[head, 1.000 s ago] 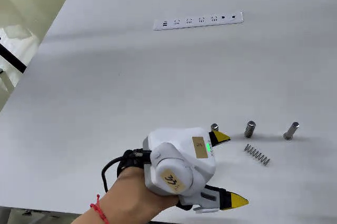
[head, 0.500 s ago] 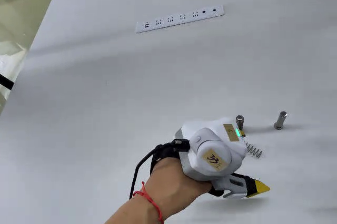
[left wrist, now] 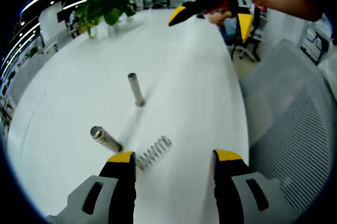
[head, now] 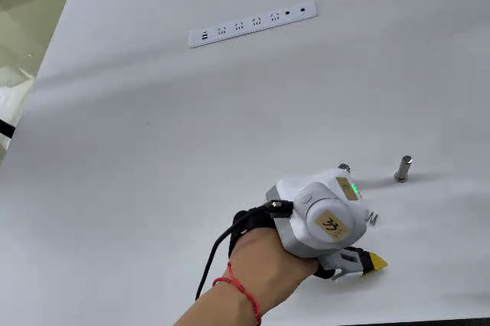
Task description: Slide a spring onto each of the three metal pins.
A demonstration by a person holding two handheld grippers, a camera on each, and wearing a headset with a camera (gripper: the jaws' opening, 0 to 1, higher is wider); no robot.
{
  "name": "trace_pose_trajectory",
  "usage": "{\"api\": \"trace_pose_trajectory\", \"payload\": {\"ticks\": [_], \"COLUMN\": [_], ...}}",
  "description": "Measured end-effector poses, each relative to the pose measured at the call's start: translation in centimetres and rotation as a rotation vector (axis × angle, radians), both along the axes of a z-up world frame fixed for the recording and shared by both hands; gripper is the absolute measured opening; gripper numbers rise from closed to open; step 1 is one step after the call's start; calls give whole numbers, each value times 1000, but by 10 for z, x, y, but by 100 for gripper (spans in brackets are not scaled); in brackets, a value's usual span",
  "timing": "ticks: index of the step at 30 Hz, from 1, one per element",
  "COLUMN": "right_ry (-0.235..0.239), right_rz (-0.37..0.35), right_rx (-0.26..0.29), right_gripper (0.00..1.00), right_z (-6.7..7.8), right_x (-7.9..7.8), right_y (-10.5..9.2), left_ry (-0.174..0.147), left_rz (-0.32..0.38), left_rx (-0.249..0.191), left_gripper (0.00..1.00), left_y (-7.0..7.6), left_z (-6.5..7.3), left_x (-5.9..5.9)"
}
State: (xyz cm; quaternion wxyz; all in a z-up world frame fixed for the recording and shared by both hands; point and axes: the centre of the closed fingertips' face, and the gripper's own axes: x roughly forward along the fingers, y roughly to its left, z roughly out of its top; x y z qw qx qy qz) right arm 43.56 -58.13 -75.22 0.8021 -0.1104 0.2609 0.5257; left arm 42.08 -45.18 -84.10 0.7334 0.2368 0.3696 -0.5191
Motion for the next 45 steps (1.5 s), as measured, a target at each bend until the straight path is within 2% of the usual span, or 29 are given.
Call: {"api": "trace_pose_trajectory", "payload": {"ticks": [3, 6, 8, 14, 17, 19, 32, 45], "right_ry": [-5, -10, -13, -17, -16, -13, 8, 7], "right_rz": [-6, -11, -12, -14, -15, -15, -4, -20], "right_rx": [3, 7, 8, 10, 10, 6, -4, -4], "right_gripper": [77, 77, 77, 76, 77, 77, 82, 82], "right_z": [1, 3, 3, 4, 3, 2, -5, -7], "right_x": [1, 2, 2, 2, 1, 0, -7, -6], "right_y": [0, -1, 0, -2, -5, -7, -17, -21], "left_ry": [-5, -13, -18, -15, -10, -22, -46, -59], "left_rz": [0, 13, 16, 23, 24, 19, -7, -28], "left_rx": [21, 24, 52, 84, 85, 90, 111, 134], "left_gripper": [58, 53, 48, 40, 38, 36, 20, 13], "left_y": [3, 7, 14, 22, 24, 25, 25, 27], "left_z": [-1, 1, -2, -6, -7, -8, -8, -9], "left_x": [0, 0, -1, -2, -4, -3, -3, -1]}}
